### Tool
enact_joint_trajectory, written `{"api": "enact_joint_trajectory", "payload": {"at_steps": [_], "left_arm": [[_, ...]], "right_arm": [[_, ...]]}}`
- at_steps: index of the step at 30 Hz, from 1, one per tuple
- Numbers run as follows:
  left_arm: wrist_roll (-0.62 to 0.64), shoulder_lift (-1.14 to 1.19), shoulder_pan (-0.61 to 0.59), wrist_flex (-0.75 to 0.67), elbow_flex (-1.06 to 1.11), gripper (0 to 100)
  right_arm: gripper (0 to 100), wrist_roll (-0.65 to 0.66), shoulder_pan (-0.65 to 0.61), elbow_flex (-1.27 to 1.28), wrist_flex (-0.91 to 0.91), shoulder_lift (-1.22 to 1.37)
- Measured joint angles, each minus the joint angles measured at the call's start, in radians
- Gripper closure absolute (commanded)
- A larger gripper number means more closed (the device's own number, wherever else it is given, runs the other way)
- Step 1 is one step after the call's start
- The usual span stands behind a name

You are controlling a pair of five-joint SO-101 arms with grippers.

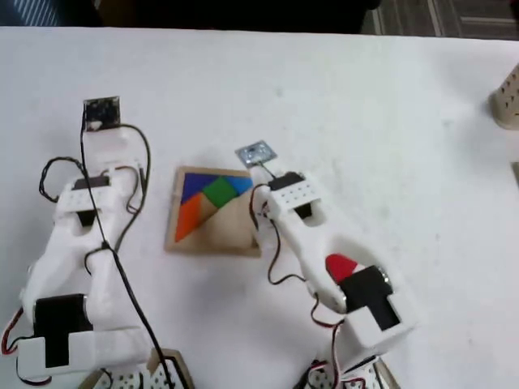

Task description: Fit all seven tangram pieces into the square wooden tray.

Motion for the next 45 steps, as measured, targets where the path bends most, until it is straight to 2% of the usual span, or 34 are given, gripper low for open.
{"api": "enact_joint_trajectory", "payload": {"at_steps": [4, 12, 17, 21, 27, 37, 45], "left_arm": [[0.0, 0.0, 0.0, 0.0, 0.0, 98], [0.0, 0.0, 0.0, 0.0, 0.0, 98], [0.0, 0.0, 0.0, 0.0, 0.0, 98], [0.0, 0.0, 0.0, 0.0, 0.0, 98], [0.0, 0.0, 0.0, 0.0, 0.0, 98], [0.0, 0.0, 0.0, 0.0, 0.0, 98], [0.0, 0.0, 0.0, 0.0, 0.0, 98]], "right_arm": [[74.4, 0.003, 0.041, -0.041, 0.012, 0.035], [74.4, 0.006, 0.238, -0.11, 0.008, 0.054], [74.0, 0.006, 0.275, -0.135, 0.014, 0.054], [73.4, 0.012, 0.279, -0.199, 0.11, 0.055], [63.5, 0.101, 0.212, -0.27, 0.19, 0.055], [63.2, 0.118, 0.183, -0.48, 0.201, 0.308], [64.3, 0.166, 0.184, -0.718, 0.354, 0.483]]}}
